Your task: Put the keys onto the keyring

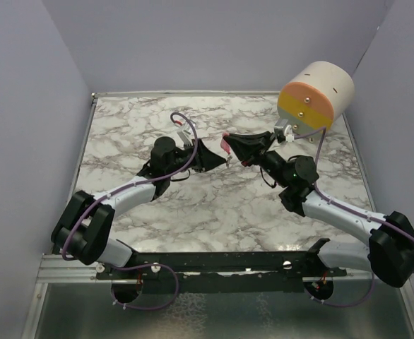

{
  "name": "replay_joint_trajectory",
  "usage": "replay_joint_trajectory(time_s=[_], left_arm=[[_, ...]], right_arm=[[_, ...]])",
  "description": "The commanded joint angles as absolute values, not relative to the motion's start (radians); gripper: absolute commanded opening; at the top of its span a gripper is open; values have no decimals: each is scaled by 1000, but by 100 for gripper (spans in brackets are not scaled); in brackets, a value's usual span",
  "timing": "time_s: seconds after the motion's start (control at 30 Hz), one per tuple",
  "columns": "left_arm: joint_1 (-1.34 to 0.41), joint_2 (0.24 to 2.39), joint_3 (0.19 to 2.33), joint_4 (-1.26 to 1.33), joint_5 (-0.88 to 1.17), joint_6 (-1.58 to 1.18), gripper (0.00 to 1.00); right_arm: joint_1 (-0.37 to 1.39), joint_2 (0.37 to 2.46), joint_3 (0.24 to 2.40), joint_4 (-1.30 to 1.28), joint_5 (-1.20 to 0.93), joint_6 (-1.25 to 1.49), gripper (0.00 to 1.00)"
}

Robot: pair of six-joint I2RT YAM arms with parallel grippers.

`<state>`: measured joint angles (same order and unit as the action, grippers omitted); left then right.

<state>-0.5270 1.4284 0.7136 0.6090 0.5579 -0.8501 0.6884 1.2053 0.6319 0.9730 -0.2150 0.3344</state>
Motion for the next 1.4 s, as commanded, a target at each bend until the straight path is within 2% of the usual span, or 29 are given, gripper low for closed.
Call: replay_joint_trajectory(time_s=[0.0,0.07,0.23,0.47,0.73,1.0,1.23,1.37], left_arm=[[-539,1414,725,643,551,-815,37],[-541,1380,699,642,527,-783,39],[-571,1263,617,650,420,-671,50],[-655,1200,537,720,274,-526,50],[-735,1199,404,966,91,-381,49],[-760,1294,307,1325,83,-296,49],[-765,1442,299,1609,216,-271,49],[-767,1512,321,1684,275,-269,49]], right_arm=[[693,1177,642,955,-182,318,1],[693,1171,648,931,-157,324,1],[692,1163,654,895,-120,331,1],[692,1165,661,877,-119,333,1],[691,1145,661,858,-112,344,1],[692,1102,648,831,-140,349,1],[692,1076,638,809,-165,348,1],[691,1066,633,801,-175,352,1]])
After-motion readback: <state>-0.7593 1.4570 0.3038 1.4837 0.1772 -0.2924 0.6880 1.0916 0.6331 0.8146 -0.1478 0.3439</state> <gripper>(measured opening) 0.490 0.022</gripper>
